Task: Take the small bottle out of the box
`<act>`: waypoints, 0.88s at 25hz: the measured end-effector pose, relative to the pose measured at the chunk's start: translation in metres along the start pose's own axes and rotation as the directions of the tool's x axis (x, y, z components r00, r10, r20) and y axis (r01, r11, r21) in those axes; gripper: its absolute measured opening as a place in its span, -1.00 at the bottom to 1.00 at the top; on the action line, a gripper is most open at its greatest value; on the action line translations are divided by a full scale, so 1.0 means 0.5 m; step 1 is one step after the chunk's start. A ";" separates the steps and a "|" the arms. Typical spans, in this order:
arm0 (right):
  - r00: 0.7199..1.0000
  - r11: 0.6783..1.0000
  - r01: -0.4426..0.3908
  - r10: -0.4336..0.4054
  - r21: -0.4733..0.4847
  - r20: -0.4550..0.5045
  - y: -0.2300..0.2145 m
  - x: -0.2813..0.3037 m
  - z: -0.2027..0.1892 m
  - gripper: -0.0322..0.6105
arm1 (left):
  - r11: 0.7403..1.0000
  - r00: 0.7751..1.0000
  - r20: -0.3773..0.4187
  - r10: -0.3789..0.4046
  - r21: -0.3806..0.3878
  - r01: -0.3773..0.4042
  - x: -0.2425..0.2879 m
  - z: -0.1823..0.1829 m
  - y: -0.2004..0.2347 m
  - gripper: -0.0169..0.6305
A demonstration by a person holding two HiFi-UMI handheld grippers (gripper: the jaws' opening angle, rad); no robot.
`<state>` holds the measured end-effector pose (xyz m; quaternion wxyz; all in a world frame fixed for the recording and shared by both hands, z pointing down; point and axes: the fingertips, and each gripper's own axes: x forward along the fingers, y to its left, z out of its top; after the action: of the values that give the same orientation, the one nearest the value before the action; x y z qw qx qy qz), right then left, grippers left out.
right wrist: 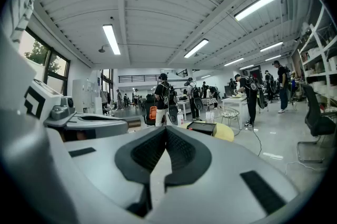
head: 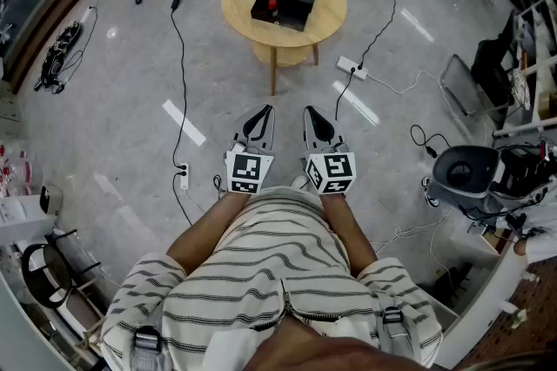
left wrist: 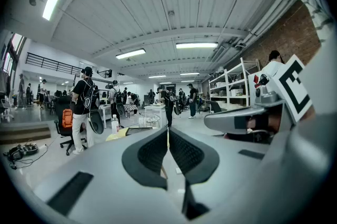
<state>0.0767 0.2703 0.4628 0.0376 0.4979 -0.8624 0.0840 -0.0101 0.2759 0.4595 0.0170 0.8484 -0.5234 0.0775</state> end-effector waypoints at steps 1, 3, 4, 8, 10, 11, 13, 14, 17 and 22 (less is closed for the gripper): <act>1.000 1.000 -0.001 0.001 0.001 0.003 -0.007 0.003 0.004 -0.85 | 1.000 1.000 0.001 0.002 -0.001 -0.002 0.006 0.002 0.000 -0.87; 1.000 1.000 -0.003 0.003 0.006 0.005 -0.022 0.009 0.009 -0.85 | 1.000 1.000 0.000 0.006 -0.003 -0.006 0.018 0.004 -0.002 -0.87; 1.000 1.000 -0.003 0.003 0.009 0.002 -0.028 0.010 0.009 -0.85 | 1.000 1.000 -0.002 0.007 -0.004 -0.007 0.024 0.005 -0.004 -0.87; 1.000 1.000 -0.024 0.024 0.000 -0.011 -0.049 0.013 0.006 -0.85 | 1.000 1.000 -0.017 0.011 -0.007 -0.012 0.046 0.003 -0.021 -0.87; 0.999 0.999 -0.048 0.048 0.001 -0.013 -0.060 0.010 0.005 -0.84 | 1.000 1.000 -0.026 0.006 -0.026 -0.007 0.058 -0.003 -0.037 -0.87; 0.998 0.998 -0.057 0.057 0.003 -0.013 -0.066 0.005 0.003 -0.84 | 0.999 1.000 -0.031 -0.004 -0.044 0.003 0.063 -0.007 -0.050 -0.87; 0.998 0.998 -0.069 0.069 0.009 -0.007 -0.077 -0.005 0.003 -0.84 | 0.997 0.999 -0.035 -0.023 -0.071 0.021 0.070 -0.012 -0.074 -0.87; 0.997 0.997 -0.076 0.076 0.010 -0.003 -0.080 -0.007 0.004 -0.84 | 0.997 0.999 -0.036 -0.024 -0.071 0.021 0.071 -0.012 -0.081 -0.87; 0.995 0.995 -0.100 0.100 0.010 -0.006 -0.084 -0.009 0.005 -0.84 | 0.998 0.999 -0.048 0.008 -0.056 -0.011 0.071 -0.010 -0.086 -0.87; 0.991 0.991 -0.133 0.133 -0.005 -0.007 -0.118 -0.009 0.009 -0.84 | 0.996 0.997 -0.045 0.068 -0.059 -0.071 0.097 0.000 -0.101 -0.87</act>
<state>0.1299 0.2443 0.4643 0.0361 0.4388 -0.8938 0.0856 0.0562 0.2559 0.4695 0.0512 0.8269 -0.5541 0.0806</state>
